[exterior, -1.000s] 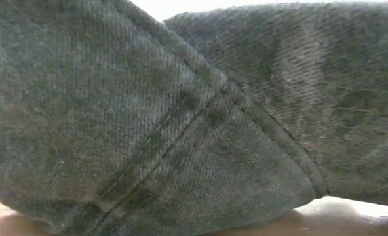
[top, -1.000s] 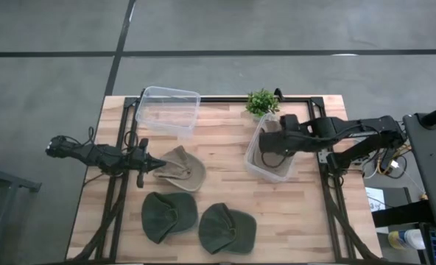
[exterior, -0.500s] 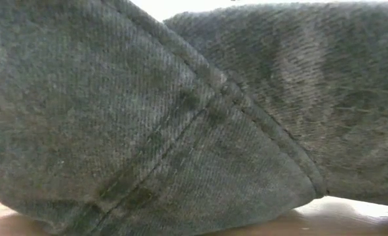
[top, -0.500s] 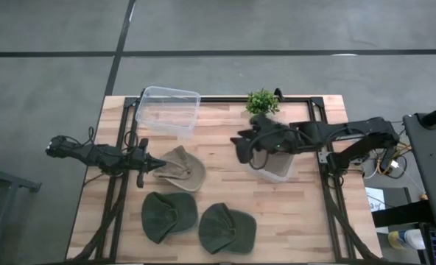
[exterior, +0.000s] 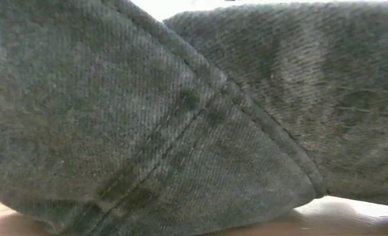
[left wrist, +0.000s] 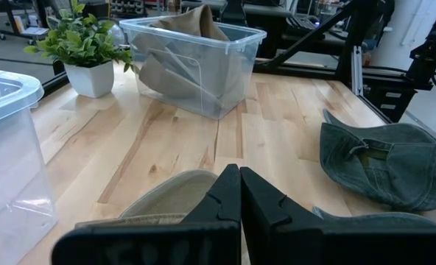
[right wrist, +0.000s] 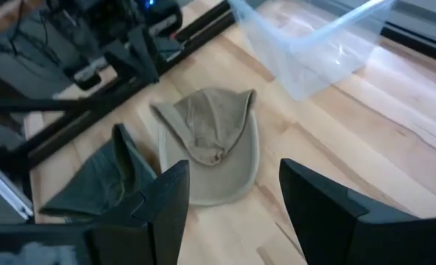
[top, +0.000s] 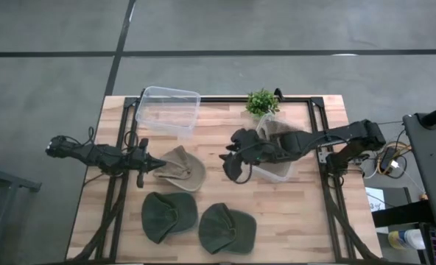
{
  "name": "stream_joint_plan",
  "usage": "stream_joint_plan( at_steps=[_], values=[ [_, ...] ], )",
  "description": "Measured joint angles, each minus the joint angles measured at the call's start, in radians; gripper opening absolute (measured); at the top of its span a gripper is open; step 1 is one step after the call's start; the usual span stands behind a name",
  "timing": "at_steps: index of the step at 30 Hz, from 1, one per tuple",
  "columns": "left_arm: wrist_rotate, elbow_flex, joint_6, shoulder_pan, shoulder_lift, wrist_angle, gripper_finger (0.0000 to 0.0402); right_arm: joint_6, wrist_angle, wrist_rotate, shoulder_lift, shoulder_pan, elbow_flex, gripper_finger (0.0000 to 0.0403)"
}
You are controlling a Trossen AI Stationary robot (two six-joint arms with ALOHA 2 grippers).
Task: Pick & Place hat
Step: Put the brown cap into the right transparent bin
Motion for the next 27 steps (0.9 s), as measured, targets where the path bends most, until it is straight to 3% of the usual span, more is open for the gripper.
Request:
stream_joint_plan(
  at_steps=[7,14,16,22,24,27],
  values=[
    [-0.001,0.000,0.020,0.000,0.000,0.002,0.0000,-0.080,0.027,0.000,0.066,0.032,0.011,0.0203],
    [-0.064,-0.002,0.528,0.000,0.000,0.022,0.0000,-0.111,0.023,0.001,0.110,0.061,0.013,0.0203],
    [-0.081,-0.002,0.609,0.000,0.000,0.021,0.0000,-0.142,0.020,0.001,0.117,0.070,0.013,0.0203],
    [-0.078,-0.002,0.499,0.000,0.000,0.101,0.0000,-0.225,0.011,0.001,0.120,0.085,0.013,0.0203],
    [-0.019,-0.002,0.354,0.000,0.002,0.184,0.0000,-0.243,0.011,0.002,0.120,0.088,0.013,0.0203],
    [0.062,-0.002,0.019,0.000,0.002,0.314,0.0000,-0.284,0.011,-0.006,0.119,0.093,0.013,0.0203]
  ],
)
